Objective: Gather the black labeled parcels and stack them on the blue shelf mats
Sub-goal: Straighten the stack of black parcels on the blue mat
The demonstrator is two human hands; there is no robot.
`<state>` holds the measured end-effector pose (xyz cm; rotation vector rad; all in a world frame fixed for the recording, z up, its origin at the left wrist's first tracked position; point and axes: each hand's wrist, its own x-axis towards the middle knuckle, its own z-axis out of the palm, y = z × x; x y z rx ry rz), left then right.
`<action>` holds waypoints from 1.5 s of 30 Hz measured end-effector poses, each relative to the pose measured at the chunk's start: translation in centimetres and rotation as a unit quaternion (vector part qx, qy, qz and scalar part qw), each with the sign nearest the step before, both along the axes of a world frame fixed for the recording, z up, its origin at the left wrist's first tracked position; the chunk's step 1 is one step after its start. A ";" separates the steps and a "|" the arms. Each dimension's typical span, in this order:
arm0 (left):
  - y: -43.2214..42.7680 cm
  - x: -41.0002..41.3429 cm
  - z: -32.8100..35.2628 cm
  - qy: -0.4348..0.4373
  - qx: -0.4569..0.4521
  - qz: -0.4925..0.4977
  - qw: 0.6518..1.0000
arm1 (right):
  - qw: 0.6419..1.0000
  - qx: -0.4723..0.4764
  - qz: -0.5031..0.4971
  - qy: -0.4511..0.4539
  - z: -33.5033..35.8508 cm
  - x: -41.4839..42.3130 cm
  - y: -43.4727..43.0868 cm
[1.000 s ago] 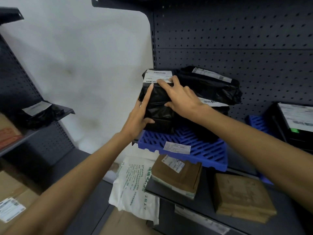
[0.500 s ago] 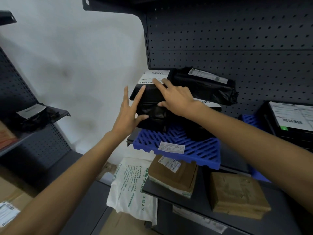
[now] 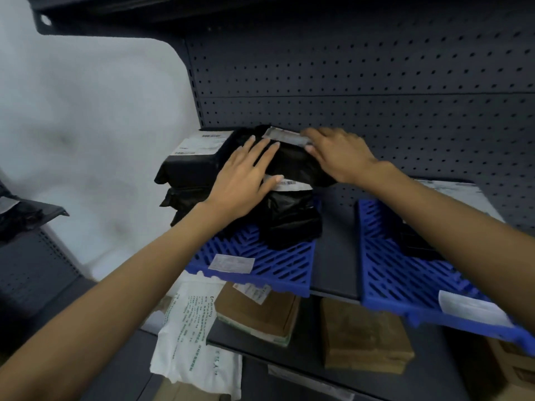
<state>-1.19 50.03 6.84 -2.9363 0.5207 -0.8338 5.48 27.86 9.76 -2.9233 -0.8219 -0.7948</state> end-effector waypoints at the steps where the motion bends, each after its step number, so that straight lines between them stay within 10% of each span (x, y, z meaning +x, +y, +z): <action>1: -1.2 0.6 0.0 0.013 0.000 0.007 1.000 | 1.000 -0.003 -0.004 0.011 -0.2 0.8 -1.2; 17: -11.9 4.8 -1.1 0.095 -0.114 0.147 0.978 | 0.974 -0.005 0.144 0.176 -2.1 9.5 -6.4; 31: -10.8 2.7 -0.1 0.025 -0.267 -0.002 0.963 | 0.946 0.117 0.231 0.197 -1.0 6.7 -7.9; 45: -3.0 -3.1 1.3 0.026 -0.191 -0.007 0.981 | 0.928 0.194 0.274 0.161 -2.0 -0.8 -2.8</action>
